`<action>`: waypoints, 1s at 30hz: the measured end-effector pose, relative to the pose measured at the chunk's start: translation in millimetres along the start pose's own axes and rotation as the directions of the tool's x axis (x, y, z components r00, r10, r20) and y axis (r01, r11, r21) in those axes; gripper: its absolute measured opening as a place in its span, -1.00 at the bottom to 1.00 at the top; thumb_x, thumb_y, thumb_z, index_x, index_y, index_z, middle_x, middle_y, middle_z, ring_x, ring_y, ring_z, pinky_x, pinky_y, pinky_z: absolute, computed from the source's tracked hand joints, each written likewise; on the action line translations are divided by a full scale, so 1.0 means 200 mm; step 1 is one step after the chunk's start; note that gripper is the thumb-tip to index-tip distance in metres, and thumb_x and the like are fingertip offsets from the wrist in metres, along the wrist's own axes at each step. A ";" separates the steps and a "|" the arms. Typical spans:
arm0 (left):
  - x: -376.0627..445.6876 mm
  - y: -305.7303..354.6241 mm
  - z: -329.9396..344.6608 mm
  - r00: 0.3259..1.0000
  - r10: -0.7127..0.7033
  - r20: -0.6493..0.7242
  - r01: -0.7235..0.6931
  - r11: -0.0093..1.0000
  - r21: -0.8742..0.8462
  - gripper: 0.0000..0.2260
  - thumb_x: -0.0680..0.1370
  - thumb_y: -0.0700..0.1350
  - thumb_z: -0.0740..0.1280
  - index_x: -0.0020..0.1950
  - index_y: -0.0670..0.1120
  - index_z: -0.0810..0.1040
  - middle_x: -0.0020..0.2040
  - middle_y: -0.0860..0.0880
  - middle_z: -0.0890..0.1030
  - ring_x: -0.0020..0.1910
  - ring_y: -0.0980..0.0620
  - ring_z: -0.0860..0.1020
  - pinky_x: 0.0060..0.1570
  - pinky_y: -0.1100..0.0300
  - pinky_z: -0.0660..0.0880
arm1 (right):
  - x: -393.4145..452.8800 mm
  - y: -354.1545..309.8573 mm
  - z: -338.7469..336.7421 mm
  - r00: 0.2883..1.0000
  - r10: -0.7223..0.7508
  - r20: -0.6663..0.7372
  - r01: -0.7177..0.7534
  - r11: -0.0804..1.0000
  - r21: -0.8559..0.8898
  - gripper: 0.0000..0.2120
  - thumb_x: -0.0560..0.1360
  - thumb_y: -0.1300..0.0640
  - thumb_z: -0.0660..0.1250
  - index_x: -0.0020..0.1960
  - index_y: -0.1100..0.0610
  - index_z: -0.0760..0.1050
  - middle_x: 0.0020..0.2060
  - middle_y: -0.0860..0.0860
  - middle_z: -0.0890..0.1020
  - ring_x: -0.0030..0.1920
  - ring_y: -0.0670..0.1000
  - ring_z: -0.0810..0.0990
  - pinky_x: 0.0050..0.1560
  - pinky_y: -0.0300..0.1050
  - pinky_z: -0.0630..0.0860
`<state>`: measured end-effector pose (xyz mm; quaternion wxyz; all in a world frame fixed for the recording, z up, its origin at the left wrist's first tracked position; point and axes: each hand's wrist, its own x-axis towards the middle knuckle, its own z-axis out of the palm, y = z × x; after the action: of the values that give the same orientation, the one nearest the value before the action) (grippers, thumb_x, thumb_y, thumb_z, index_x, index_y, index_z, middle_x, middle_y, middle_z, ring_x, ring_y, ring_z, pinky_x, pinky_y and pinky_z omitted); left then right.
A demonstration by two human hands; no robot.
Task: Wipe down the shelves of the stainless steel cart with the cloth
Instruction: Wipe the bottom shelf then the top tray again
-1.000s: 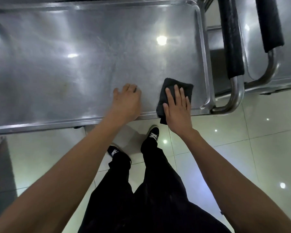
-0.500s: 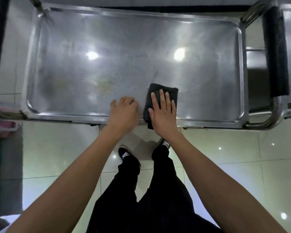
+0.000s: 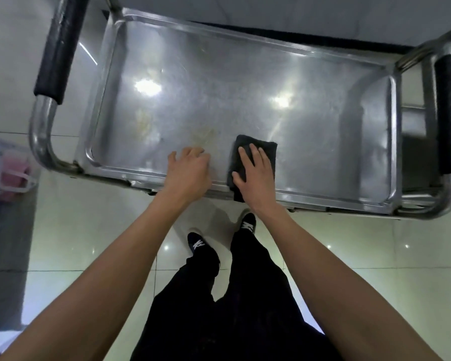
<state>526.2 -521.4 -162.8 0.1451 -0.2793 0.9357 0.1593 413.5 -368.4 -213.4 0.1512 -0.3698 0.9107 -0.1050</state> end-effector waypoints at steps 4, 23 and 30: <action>0.06 0.01 -0.05 1.000 0.019 -0.025 -0.020 1.000 -0.018 -0.67 0.57 -0.10 0.20 0.32 -0.05 0.53 0.41 -0.05 0.47 0.43 -0.13 0.35 0.41 -0.25 0.20 | 0.04 -0.02 -0.01 0.989 0.051 -0.137 -0.032 0.990 0.137 -0.48 0.51 0.19 0.38 0.46 0.12 0.43 0.45 0.15 0.40 0.42 0.20 0.32 0.41 0.17 0.36; 0.79 0.04 -0.43 1.000 -0.001 0.004 0.001 1.000 -0.001 -0.61 0.64 -0.04 0.16 0.48 -0.01 0.41 0.51 -0.04 0.37 0.53 -0.07 0.25 0.48 -0.22 0.07 | 1.01 0.03 -0.32 0.960 0.118 -0.252 0.005 0.899 0.437 -0.55 0.57 0.28 0.32 0.46 0.13 0.45 0.45 0.11 0.40 0.45 0.15 0.29 0.47 0.14 0.31; 1.00 -0.04 -0.50 1.000 0.018 -0.010 -0.019 0.999 -0.041 -0.60 0.65 -0.05 0.14 0.50 -0.01 0.39 0.51 -0.04 0.37 0.53 -0.05 0.24 0.49 -0.20 0.07 | 1.34 0.00 -0.33 0.967 0.105 -0.233 -0.012 0.929 0.370 -0.55 0.59 0.21 0.28 0.48 0.13 0.42 0.47 0.13 0.39 0.46 0.17 0.31 0.47 0.14 0.31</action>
<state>351.4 -660.5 -145.4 0.1334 -0.2744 0.9355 0.1785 206.7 -551.8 -204.5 0.1053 -0.2914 0.8976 -0.3135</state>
